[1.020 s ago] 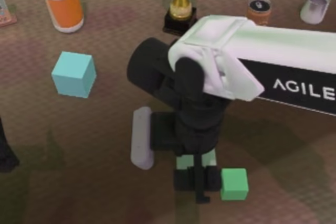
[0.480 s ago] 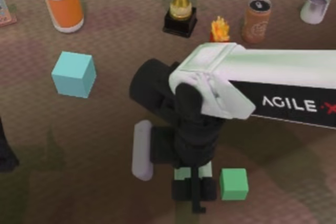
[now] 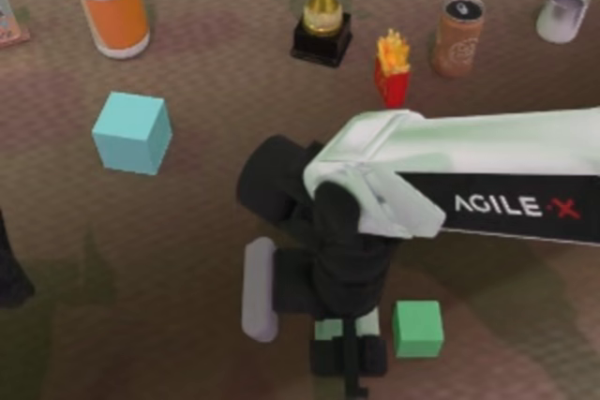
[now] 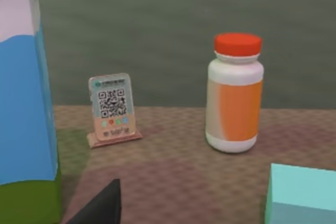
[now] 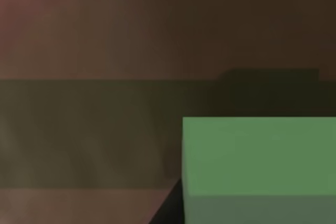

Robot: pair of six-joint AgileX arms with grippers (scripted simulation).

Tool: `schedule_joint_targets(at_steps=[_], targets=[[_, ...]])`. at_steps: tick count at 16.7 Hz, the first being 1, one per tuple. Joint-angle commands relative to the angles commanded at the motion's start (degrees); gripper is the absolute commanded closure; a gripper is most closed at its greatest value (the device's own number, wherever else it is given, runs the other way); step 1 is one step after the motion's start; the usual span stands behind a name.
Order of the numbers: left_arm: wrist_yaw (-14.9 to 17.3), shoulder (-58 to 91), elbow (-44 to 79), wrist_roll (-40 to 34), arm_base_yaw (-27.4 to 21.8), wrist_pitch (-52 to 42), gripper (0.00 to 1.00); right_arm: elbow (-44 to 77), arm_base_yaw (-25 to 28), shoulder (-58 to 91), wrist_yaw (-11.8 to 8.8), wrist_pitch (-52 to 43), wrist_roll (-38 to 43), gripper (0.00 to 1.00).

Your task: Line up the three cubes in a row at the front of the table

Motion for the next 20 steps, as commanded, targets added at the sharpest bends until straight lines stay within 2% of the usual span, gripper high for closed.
schedule_joint_targets(at_steps=[12, 20], targets=[[0.0, 0.0, 0.0, 0.0, 0.0, 0.0, 0.0, 0.0, 0.0, 0.0, 0.0, 0.0, 0.0, 0.02], [0.0, 0.0, 0.0, 0.0, 0.0, 0.0, 0.0, 0.0, 0.0, 0.0, 0.0, 0.0, 0.0, 0.0]])
